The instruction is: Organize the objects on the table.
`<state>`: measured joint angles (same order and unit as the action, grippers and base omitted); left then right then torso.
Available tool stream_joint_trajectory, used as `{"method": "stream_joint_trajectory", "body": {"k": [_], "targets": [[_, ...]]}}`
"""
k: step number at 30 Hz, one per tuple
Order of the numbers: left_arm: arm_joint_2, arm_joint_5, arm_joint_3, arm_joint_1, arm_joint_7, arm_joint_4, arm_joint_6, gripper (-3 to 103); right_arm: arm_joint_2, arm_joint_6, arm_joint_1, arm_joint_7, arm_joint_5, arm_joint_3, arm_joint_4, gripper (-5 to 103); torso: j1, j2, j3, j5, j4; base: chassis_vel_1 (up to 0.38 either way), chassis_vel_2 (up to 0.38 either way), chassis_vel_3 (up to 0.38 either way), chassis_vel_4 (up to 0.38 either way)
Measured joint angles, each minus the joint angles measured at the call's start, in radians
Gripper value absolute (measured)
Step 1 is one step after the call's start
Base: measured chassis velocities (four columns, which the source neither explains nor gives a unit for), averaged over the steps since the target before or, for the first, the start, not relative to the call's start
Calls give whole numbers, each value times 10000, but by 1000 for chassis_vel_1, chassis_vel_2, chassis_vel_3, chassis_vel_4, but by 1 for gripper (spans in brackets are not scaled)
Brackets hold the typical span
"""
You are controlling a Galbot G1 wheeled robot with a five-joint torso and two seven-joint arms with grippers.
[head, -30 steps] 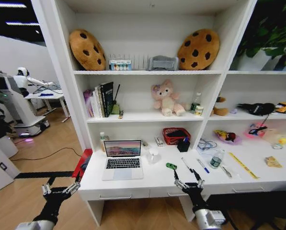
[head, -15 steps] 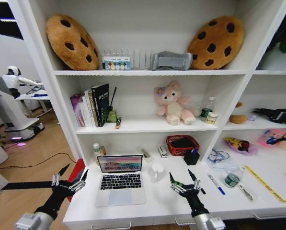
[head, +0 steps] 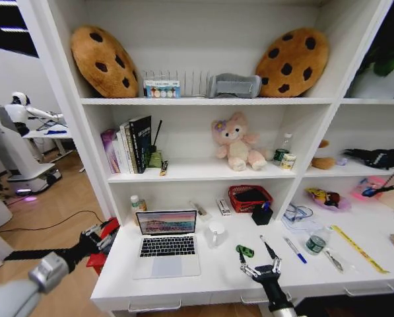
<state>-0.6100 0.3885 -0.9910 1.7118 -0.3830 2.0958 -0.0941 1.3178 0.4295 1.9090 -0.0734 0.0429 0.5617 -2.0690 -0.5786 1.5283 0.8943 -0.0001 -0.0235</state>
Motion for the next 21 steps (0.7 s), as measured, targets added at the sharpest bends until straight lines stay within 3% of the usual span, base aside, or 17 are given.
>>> {"method": "stream_joint_trajectory", "body": {"k": [2,5,6,12,15,18,19,21], "targets": [[557,289,305,-532,-162,-275,-173,10,84,41,14,-34,-48,21,105,100,0,0,0,-1,2,0,0,0,0],[968,470,535,-907,-452,-467,-237,2,129,42,-12,-54,-59,38,187,100,2,0,0,-1,6,0,0,0,0],[968,470,535,-907,-452,-467,-237,2,129,42,-12,-54,-59,38,187,100,2,0,0,-1,6,0,0,0,0],[1929,754,1158,-2182,-1816,-1118,-390,0,166,51,-129,-52,-33,75,437,100,3,0,0,0,6,0,0,0,0],[2165,795,1622,-2649,-2086,-1262,-421,0,166,63,-159,-48,-27,81,517,100,2,0,0,3,5,0,0,0,0],[2284,794,3534,-4439,-2404,-1615,-494,0,209,126,-215,-38,-24,90,670,100,3,0,0,1,7,0,0,0,0],[2284,794,3534,-4439,-2404,-1615,-494,0,209,126,-215,-38,-24,90,670,100,3,0,0,1,7,0,0,0,0],[2046,768,5072,-6027,-2552,-1849,-609,0,257,172,-222,-29,-35,93,756,100,2,-1,0,0,2,0,0,0,0]]}}
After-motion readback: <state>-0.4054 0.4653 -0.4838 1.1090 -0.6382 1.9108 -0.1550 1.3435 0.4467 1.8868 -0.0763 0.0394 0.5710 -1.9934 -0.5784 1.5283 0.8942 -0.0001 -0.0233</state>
